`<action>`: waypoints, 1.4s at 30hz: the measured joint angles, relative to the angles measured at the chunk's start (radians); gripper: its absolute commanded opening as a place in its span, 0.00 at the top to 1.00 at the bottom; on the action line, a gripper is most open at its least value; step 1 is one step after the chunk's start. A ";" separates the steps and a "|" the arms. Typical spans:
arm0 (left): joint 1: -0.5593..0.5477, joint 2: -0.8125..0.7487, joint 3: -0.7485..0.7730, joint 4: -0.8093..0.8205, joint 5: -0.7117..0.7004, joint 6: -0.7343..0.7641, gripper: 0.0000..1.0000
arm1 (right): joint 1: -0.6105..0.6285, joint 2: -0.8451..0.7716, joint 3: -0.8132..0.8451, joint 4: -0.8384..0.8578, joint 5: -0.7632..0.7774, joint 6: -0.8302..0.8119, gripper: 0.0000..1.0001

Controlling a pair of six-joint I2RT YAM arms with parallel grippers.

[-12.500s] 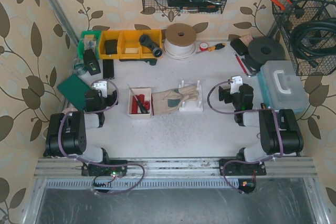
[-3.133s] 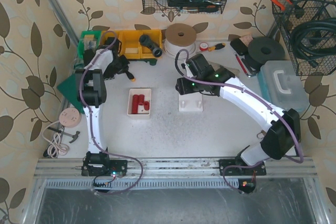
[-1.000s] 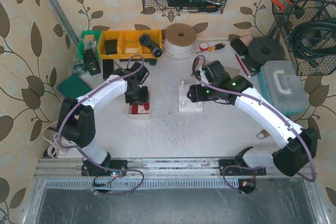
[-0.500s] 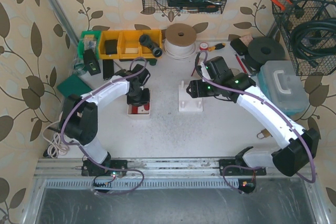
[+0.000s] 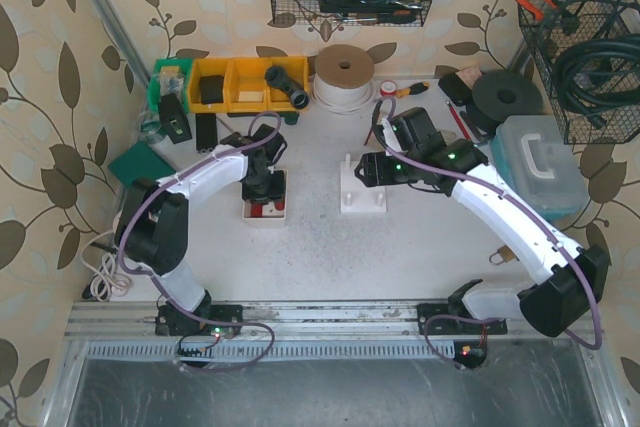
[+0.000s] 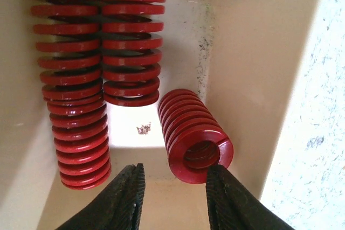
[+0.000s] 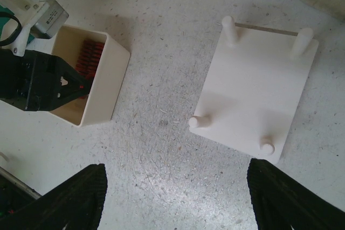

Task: Install the large spring

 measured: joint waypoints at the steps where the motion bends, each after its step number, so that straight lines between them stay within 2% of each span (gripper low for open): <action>1: 0.000 0.000 0.002 0.000 0.000 0.000 0.53 | 0.000 -0.002 0.000 0.000 0.000 0.000 0.28; 5: 0.001 0.000 0.007 -0.003 0.002 -0.003 0.44 | 0.000 -0.006 0.000 0.000 0.000 0.000 0.28; 11: 0.003 0.004 0.070 -0.036 -0.001 -0.006 0.49 | 0.000 -0.006 0.000 0.000 -0.008 -0.004 0.28; 14: 0.008 -0.011 0.074 -0.031 -0.017 -0.018 0.46 | -0.002 0.010 0.021 -0.020 -0.055 -0.044 0.30; 17: 0.039 -0.104 0.017 -0.015 -0.026 -0.058 0.45 | 0.000 0.125 0.175 -0.117 -0.118 -0.137 0.37; 20: 0.127 -0.277 -0.027 -0.023 -0.048 -0.100 0.43 | 0.026 0.295 0.393 -0.240 -0.158 -0.258 0.45; 24: 0.321 -0.531 -0.049 -0.042 -0.088 -0.141 0.42 | 0.131 0.488 0.620 -0.379 -0.157 -0.383 0.49; 27: 0.466 -0.634 -0.097 -0.065 -0.102 -0.142 0.42 | 0.218 0.607 0.740 -0.452 -0.151 -0.439 0.56; 29: 0.556 -0.652 -0.154 -0.085 -0.087 -0.137 0.43 | 0.277 0.702 0.843 -0.493 -0.124 -0.471 0.63; 33: 0.655 -0.585 -0.265 -0.084 -0.015 -0.115 0.42 | 0.364 0.903 1.044 -0.532 -0.053 -0.523 0.63; 37: 0.671 -0.566 -0.323 -0.058 0.062 -0.096 0.43 | 0.403 1.038 1.142 -0.533 0.026 -0.555 0.61; 42: 0.671 -0.546 -0.355 0.085 0.228 -0.089 0.48 | 0.408 1.121 1.185 -0.526 0.089 -0.594 0.60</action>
